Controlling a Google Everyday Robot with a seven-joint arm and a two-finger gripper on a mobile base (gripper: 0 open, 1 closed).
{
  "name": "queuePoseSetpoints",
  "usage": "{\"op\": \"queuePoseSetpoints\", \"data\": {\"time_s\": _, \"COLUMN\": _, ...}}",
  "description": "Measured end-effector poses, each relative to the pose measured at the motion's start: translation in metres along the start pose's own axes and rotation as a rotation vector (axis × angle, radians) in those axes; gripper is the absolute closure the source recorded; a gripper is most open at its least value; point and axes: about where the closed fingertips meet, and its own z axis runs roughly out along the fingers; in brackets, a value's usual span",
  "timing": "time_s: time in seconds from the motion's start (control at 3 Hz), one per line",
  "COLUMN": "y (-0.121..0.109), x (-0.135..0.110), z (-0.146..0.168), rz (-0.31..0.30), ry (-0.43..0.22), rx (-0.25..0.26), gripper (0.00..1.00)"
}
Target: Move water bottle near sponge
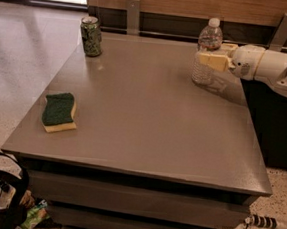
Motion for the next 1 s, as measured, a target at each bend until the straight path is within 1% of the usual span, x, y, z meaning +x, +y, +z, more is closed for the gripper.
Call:
{"op": "queuePoseSetpoints", "data": {"time_s": 0.33, "y": 0.0014, "x": 0.0000, "z": 0.0030, "rz": 0.000, "ry": 0.000, "rx": -0.005, "gripper": 0.82}}
{"op": "queuePoseSetpoints", "data": {"time_s": 0.67, "y": 0.0029, "x": -0.0001, "z": 0.0060, "rz": 0.001, "ry": -0.001, "rx": -0.010, "gripper": 1.00}}
{"op": "queuePoseSetpoints", "data": {"time_s": 1.0, "y": 0.0031, "x": -0.0001, "z": 0.0064, "rz": 0.001, "ry": -0.001, "rx": -0.010, "gripper": 1.00}}
